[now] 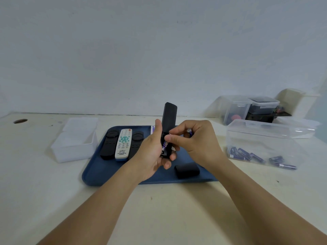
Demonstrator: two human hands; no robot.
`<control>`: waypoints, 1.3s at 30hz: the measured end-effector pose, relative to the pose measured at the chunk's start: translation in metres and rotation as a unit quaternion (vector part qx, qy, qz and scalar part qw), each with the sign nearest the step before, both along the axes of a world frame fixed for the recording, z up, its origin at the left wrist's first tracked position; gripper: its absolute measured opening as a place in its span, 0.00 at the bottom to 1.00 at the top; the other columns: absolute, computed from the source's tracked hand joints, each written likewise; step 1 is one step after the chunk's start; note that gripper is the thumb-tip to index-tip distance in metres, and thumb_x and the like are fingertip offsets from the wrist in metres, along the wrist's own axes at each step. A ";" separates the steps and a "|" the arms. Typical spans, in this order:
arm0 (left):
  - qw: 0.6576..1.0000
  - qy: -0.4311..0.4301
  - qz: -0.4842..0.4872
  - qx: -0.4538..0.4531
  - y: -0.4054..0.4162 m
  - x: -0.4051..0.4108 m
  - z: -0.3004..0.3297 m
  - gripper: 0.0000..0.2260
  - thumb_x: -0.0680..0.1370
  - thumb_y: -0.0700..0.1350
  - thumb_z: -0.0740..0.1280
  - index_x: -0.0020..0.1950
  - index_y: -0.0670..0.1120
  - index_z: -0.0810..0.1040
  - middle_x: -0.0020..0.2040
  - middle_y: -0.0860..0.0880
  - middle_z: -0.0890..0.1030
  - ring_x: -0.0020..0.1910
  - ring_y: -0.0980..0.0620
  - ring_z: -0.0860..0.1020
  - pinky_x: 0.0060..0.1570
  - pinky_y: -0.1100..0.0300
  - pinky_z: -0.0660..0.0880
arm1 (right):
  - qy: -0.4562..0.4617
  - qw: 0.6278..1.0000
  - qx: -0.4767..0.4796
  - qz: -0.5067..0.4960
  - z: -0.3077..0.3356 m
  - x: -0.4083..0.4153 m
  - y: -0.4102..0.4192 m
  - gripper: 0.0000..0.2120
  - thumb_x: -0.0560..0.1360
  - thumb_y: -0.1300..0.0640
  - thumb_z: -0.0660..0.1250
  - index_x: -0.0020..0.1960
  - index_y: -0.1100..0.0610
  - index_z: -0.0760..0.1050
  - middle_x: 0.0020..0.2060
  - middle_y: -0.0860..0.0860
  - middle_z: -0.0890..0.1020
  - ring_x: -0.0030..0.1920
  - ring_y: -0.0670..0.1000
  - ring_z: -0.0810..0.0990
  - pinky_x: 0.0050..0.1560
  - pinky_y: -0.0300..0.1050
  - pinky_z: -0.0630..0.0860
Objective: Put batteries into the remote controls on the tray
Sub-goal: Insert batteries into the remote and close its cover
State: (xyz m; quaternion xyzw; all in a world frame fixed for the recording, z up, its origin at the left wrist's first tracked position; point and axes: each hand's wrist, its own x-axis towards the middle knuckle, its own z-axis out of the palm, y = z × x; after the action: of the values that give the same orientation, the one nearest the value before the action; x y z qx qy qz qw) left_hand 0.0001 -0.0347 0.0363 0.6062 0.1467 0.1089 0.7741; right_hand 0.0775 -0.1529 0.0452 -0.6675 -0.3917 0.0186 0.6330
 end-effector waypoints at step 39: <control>0.989 -0.072 -0.020 -0.131 0.010 0.002 0.001 0.15 0.83 0.36 0.55 0.66 0.33 0.73 0.46 0.40 0.84 0.33 0.47 0.79 0.28 0.59 0.77 | 0.390 0.909 0.084 0.119 0.009 0.018 -0.007 0.19 0.80 0.66 0.52 0.65 0.68 0.74 0.39 0.55 0.82 0.33 0.48 0.70 0.31 0.38 0.68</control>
State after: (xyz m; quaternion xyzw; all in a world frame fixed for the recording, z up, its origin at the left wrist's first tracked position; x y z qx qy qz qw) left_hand 0.0023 -0.0246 0.0373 0.4927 0.0912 0.1162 0.8576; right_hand 0.0956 -0.1601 0.0546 -0.5000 -0.1904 0.3196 0.7821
